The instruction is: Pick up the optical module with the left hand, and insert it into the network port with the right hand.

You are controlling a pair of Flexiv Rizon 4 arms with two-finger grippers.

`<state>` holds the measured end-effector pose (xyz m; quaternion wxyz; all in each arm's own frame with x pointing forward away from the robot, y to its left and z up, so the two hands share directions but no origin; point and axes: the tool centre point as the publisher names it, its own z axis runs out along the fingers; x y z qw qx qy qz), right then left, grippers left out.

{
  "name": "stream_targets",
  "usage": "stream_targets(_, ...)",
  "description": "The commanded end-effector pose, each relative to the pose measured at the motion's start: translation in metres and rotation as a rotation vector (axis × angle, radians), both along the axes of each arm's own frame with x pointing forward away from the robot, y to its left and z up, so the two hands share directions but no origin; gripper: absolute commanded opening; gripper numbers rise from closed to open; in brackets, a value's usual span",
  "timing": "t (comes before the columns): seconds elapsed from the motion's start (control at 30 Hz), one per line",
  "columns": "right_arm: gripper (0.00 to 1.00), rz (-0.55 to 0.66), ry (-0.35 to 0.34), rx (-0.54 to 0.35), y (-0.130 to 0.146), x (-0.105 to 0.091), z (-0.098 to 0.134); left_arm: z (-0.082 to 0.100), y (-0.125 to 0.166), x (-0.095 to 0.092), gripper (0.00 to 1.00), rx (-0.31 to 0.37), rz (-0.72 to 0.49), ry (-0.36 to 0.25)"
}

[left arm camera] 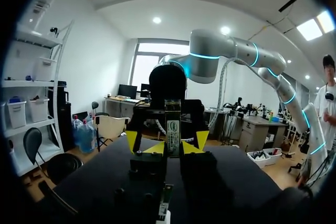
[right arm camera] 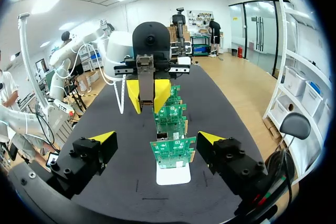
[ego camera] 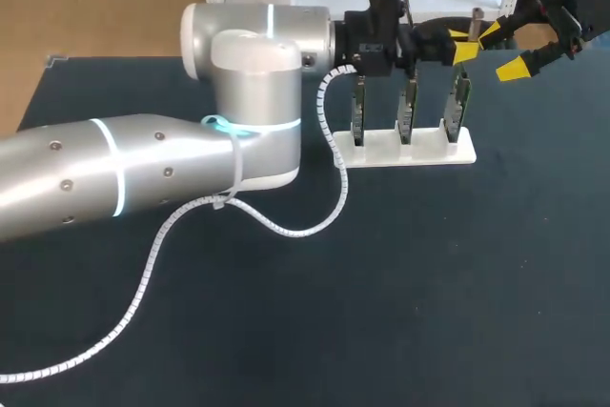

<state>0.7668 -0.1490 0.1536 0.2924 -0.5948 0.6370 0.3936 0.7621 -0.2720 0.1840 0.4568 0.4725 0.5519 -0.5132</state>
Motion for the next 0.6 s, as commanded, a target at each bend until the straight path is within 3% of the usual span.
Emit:
stream_targets(0.03,1.0,-0.002,-0.002,0.0,0.0002,-0.001,0.0001,0.0,-0.0026,0.0016,0.0,0.002,-0.006,-0.004)
stream_targets(0.6,1.0,-0.002,-0.002,0.0,0.0002,-0.001,0.0001,-0.0004,-0.0029,0.0001,0.0,0.01,-0.023,-0.014)
